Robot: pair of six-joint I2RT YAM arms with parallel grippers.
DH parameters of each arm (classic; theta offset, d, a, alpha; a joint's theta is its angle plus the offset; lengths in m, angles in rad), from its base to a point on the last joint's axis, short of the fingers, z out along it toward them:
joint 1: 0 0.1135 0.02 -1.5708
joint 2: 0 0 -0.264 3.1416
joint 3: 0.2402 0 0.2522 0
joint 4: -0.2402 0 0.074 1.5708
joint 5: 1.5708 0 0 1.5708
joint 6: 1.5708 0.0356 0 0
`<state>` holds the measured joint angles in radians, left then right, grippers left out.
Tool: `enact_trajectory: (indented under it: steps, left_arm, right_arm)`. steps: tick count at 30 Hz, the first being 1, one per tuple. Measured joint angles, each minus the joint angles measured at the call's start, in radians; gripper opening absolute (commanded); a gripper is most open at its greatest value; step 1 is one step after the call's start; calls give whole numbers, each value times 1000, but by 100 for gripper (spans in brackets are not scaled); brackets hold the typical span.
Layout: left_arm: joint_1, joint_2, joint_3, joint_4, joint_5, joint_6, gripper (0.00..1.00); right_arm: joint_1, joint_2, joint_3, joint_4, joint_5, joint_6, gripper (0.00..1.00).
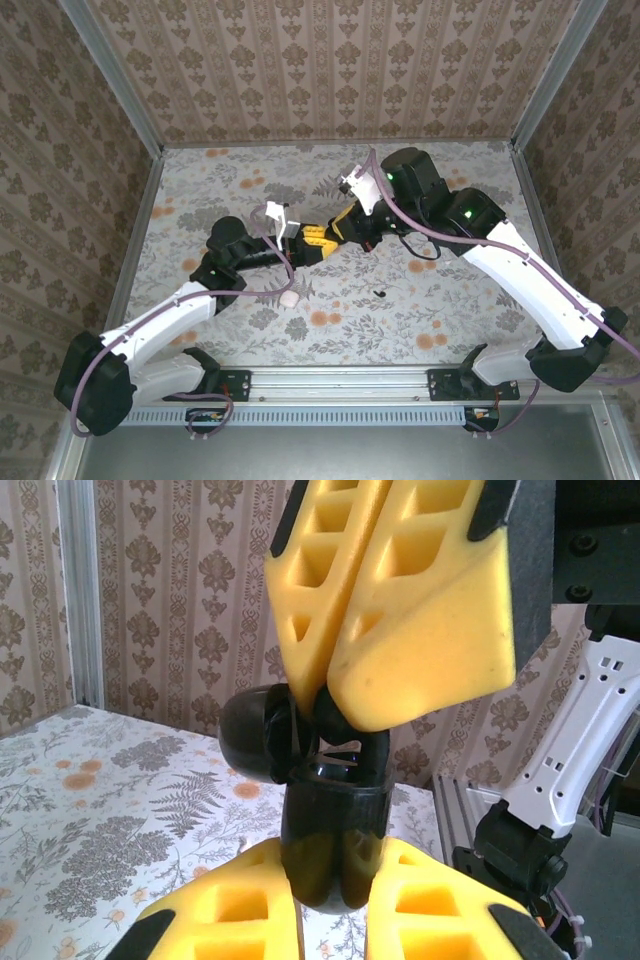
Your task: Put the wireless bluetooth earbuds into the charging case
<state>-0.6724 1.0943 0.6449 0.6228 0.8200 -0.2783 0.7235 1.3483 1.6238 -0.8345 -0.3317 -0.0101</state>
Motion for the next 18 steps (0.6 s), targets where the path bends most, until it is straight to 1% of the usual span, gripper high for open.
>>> enact_trajectory:
  steps: [10,18]
  left_arm:
    - [0,5,0,-1,20,-14,0]
    - [0,5,0,-2,21,-14,0]
  right_arm:
    - [-8,-3,-24,16,-40,-71,19]
    - [-12,-3,-30,24,-55,-82,19]
